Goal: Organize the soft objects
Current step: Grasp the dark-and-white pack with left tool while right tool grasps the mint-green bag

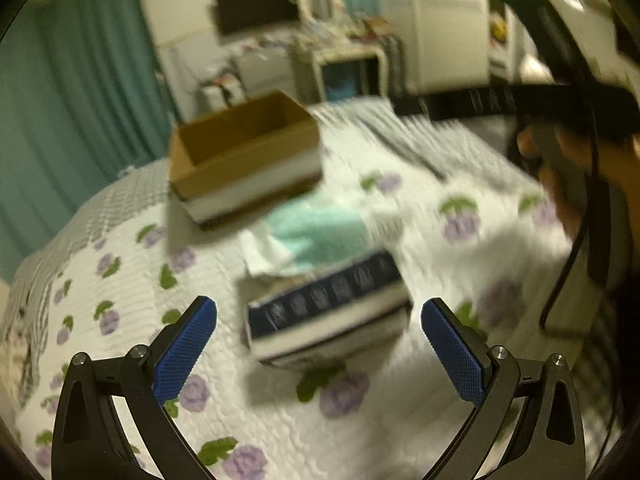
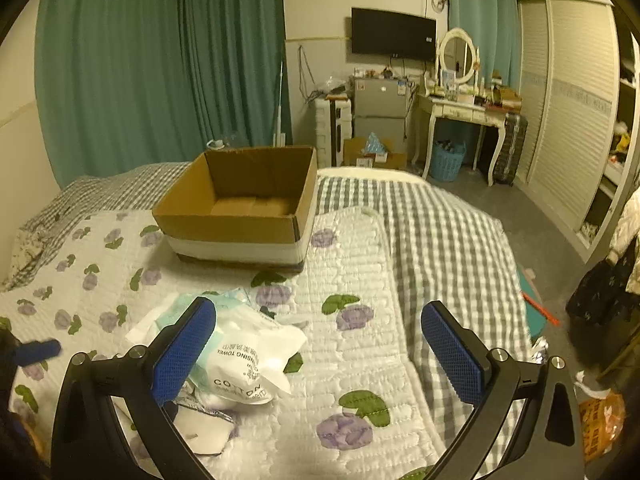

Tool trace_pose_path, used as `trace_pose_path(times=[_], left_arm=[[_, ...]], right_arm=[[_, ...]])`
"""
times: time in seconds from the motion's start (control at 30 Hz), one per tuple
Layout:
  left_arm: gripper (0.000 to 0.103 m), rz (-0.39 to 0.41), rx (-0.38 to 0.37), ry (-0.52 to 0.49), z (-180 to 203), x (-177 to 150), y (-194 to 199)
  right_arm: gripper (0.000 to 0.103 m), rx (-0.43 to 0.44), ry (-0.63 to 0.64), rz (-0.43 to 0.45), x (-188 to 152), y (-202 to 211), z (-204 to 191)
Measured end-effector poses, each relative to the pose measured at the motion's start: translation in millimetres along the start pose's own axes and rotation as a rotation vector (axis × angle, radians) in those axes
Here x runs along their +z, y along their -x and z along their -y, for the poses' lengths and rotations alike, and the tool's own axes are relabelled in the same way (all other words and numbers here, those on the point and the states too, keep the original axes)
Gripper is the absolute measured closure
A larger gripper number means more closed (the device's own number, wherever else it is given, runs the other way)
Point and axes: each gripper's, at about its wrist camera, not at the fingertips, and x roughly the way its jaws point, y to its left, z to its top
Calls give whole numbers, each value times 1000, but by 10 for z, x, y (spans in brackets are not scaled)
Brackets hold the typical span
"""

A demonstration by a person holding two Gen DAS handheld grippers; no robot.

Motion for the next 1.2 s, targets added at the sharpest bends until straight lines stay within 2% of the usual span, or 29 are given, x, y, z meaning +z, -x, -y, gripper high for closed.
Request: trace_pose_path(times=[0.07,0.23,0.27,0.3,0.33,0.37,0.4,0.5,0.67,0.87,0.97,1.0,1.03,1.07,1.2], left_arm=[[0,-21,3,-67,61,-27,-90],[0,15,95,-441,273,-133,-431],[0,28,80,-486,275,-149,-476],[8,26,52,-500,264,-155,-513],[17,0,-6,-476,229,-156,-557],[34,-24,-58,-432,178,-154,-585],[34,-43,-85,-379,111,-136,-617],[48,-48,-100,-276,-76,-134,-605],[52,-39,-113,-99,-431,-154,-485],[54,-22,-85,28,-588,-275,-416],[55,-10,-56,84,-718,-289,-359],[56,-5,-40,102,-759,-297,-328],[56,0,-32,127,-816,-303,-297],[56,3,-31,147,-858,-308,-277],[57,30,-1,185,-920,-333,-169]], right_arm=[[0,13,5,-29,-12,-82,-23],[0,34,31,-87,-81,-256,-75],[0,37,37,-102,-98,-299,-87],[0,41,41,-114,-107,-334,-95],[0,48,45,-128,-124,-378,-106],[0,57,46,-149,-148,-445,-120],[0,62,47,-160,-166,-498,-140],[0,74,49,-220,-229,-712,-169],[0,160,8,-306,-281,-1014,-250],[0,274,-60,-379,-335,-1254,-422],[1,288,-61,-370,-340,-1266,-495],[5,296,-60,-360,-335,-1245,-501],[24,306,-56,-349,-331,-1231,-522],[56,320,-52,-341,-324,-1198,-540],[70,282,-14,-299,-321,-1046,-651]])
